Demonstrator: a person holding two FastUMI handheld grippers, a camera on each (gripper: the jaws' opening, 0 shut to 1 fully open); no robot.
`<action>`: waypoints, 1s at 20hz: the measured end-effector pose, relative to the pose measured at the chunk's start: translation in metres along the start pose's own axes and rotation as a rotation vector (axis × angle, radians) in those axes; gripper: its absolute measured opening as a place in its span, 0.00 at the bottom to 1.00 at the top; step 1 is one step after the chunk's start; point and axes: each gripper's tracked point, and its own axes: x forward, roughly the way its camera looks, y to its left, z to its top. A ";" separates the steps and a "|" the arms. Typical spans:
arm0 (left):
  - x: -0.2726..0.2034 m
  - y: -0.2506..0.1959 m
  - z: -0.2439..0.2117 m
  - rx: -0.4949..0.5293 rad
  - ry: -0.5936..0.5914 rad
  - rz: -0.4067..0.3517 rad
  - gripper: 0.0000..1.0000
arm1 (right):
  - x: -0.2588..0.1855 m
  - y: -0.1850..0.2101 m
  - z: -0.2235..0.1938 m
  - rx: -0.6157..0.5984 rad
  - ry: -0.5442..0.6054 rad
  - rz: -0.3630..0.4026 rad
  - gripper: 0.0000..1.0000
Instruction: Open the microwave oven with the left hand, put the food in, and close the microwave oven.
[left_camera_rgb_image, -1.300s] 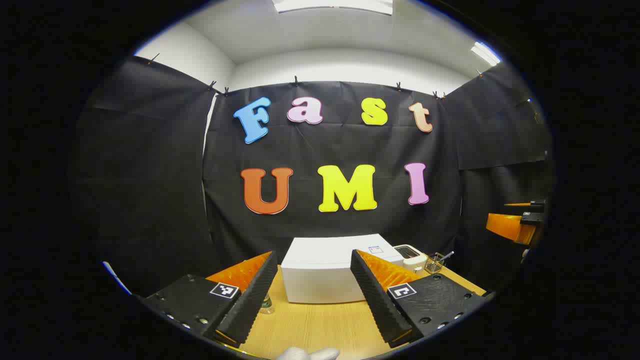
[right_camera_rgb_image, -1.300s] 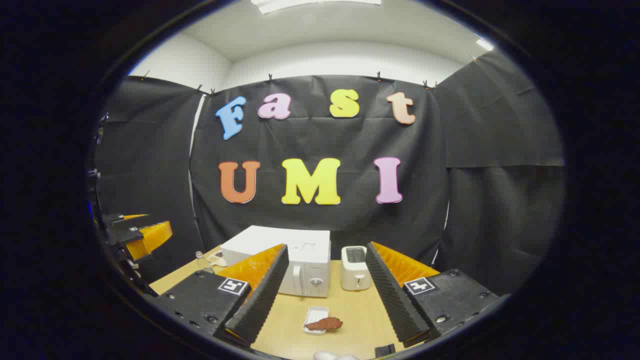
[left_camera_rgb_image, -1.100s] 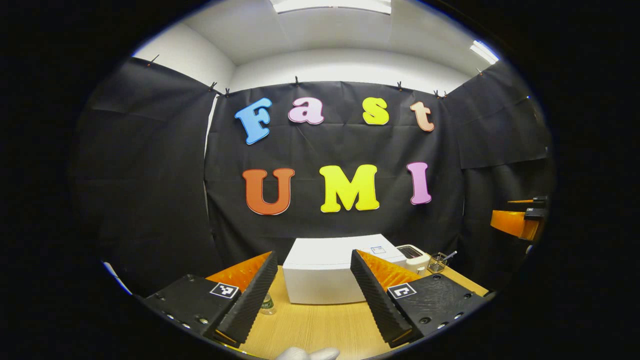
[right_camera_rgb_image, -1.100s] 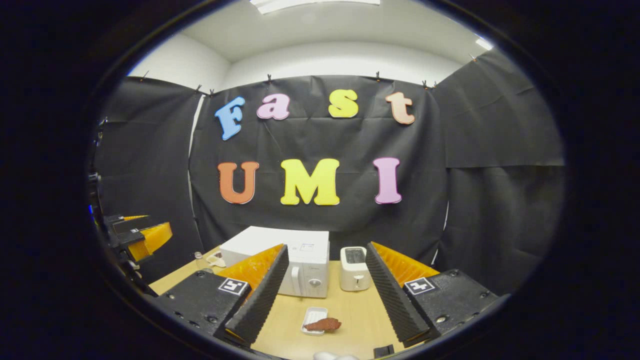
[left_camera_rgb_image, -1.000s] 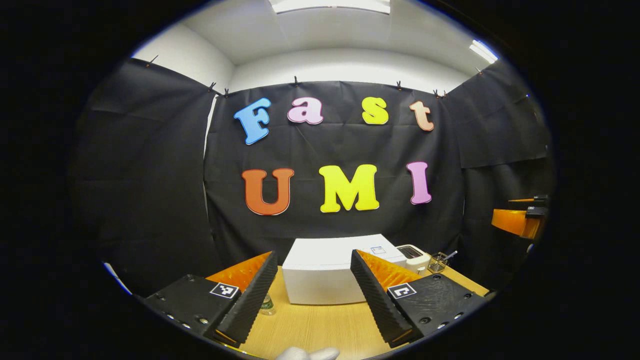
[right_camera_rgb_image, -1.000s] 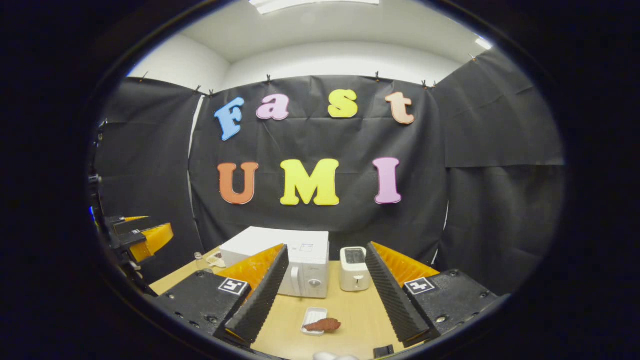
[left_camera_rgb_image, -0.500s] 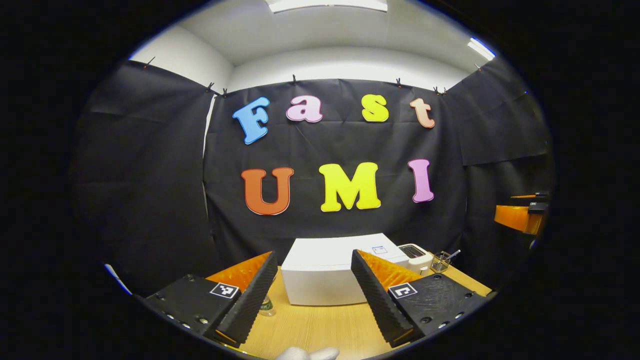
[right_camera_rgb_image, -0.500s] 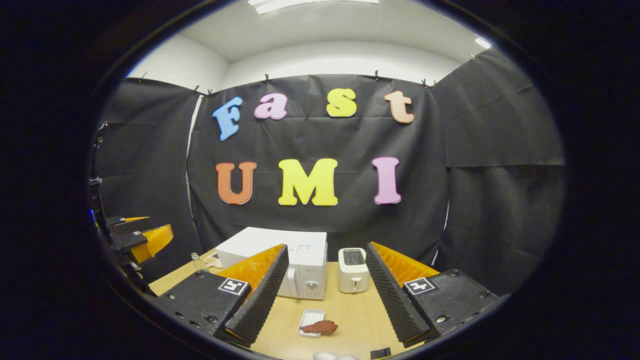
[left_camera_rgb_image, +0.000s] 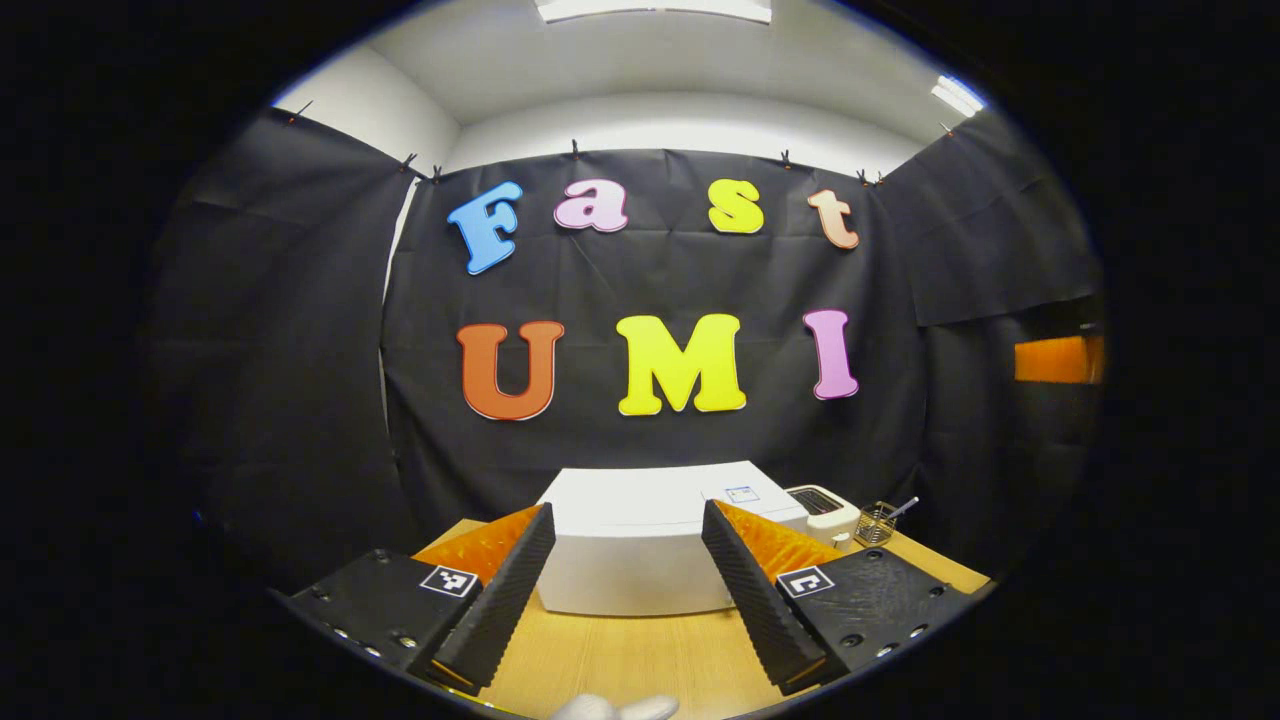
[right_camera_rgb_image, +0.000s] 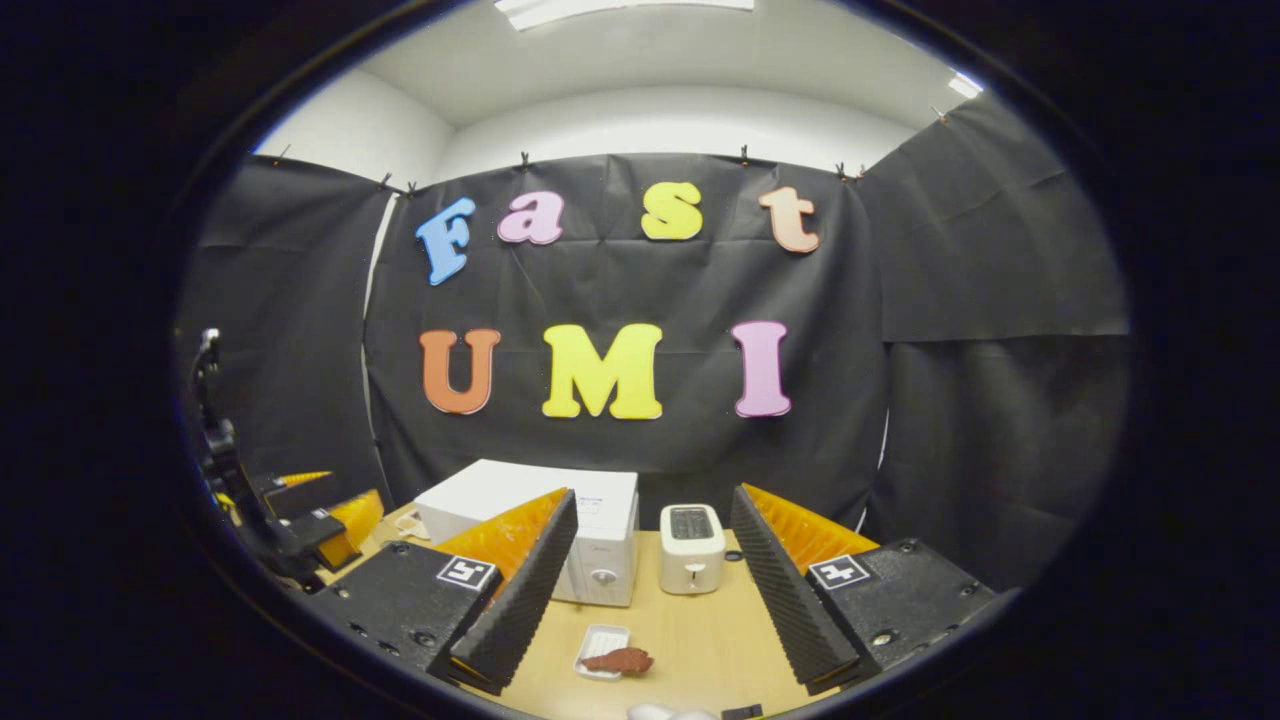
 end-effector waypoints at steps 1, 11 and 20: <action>0.008 -0.011 -0.012 0.001 0.004 -0.014 0.93 | 0.002 -0.005 0.001 0.000 0.004 -0.006 0.99; 0.091 -0.115 -0.141 -0.033 0.155 -0.108 0.95 | 0.020 -0.056 -0.018 -0.083 0.077 -0.064 0.99; 0.168 -0.137 -0.183 -0.026 0.182 -0.068 0.95 | 0.036 -0.093 -0.048 -0.057 0.149 -0.112 0.99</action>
